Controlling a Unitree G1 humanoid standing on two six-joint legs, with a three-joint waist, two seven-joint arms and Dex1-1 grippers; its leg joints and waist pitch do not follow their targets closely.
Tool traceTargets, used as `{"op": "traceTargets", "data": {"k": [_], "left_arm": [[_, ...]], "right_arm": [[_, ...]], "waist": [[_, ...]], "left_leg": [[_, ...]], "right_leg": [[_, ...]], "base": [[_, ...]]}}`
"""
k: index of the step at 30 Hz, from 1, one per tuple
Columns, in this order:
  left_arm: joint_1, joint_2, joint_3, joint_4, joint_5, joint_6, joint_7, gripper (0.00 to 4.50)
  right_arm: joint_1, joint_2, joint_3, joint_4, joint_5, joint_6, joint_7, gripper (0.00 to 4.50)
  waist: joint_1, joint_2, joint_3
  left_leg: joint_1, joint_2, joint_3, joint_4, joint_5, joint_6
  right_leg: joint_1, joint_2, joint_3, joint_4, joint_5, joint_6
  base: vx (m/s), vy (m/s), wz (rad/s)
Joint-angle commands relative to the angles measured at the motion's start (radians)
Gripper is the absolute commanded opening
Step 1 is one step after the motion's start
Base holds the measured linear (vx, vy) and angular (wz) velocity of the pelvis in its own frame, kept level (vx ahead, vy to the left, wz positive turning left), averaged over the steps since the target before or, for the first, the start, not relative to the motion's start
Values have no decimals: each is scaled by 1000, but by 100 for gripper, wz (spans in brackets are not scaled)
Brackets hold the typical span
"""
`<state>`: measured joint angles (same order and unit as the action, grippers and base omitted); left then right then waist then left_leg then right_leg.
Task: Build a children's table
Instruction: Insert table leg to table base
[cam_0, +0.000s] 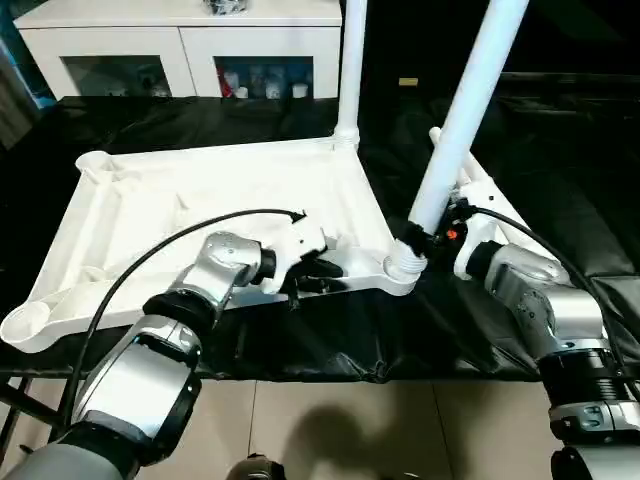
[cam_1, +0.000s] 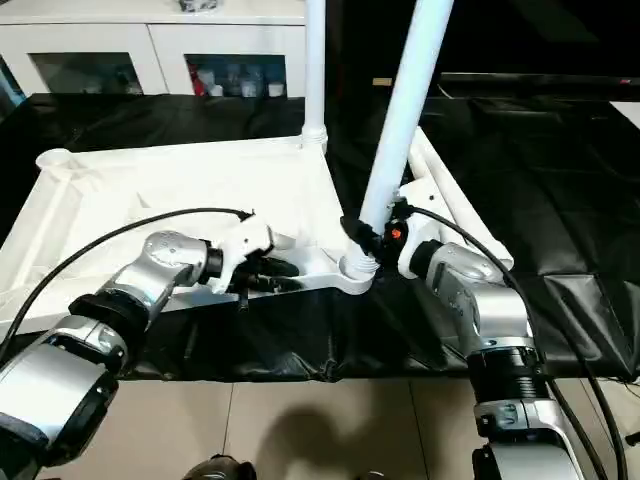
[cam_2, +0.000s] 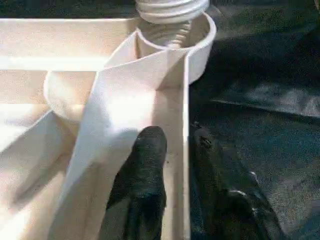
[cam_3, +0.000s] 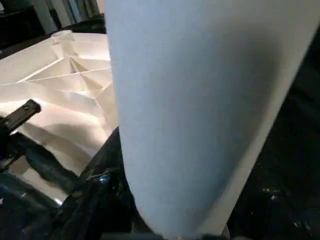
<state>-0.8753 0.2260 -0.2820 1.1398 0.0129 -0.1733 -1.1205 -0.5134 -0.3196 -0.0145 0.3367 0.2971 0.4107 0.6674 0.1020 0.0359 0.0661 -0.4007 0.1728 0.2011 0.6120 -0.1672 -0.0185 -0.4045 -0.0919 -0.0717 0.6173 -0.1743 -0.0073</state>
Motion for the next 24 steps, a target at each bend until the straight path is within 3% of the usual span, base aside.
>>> {"op": "traceTargets", "data": {"k": [1, 10, 24], "left_arm": [[-22, 1, 11, 12, -7, -3, -14, 80], [-17, 4, 9, 31, 22, -16, -32, 1], [-8, 20, -38, 31, 80, -30, -64, 0]], "right_arm": [[-26, -6, 12, 7, -13, -5, 19, 193], [-45, -12, 32, 44, -25, -10, 48, 193], [-83, -25, 66, 153, -51, -4, 115, 193]], "waist": [[4, -14, -89], [8, -14, -89], [4, -16, -88]], "left_leg": [[30, 57, -27, -67, -177, 43], [30, 59, -28, -68, -174, 45], [30, 60, -27, -69, -183, 40]], "right_leg": [[53, -73, 43, -65, -136, -267], [52, -74, 44, -65, -134, -265], [52, -74, 44, -66, -146, -266]], "base": [[0, 0, 0], [0, 0, 0], [0, 0, 0]]}}
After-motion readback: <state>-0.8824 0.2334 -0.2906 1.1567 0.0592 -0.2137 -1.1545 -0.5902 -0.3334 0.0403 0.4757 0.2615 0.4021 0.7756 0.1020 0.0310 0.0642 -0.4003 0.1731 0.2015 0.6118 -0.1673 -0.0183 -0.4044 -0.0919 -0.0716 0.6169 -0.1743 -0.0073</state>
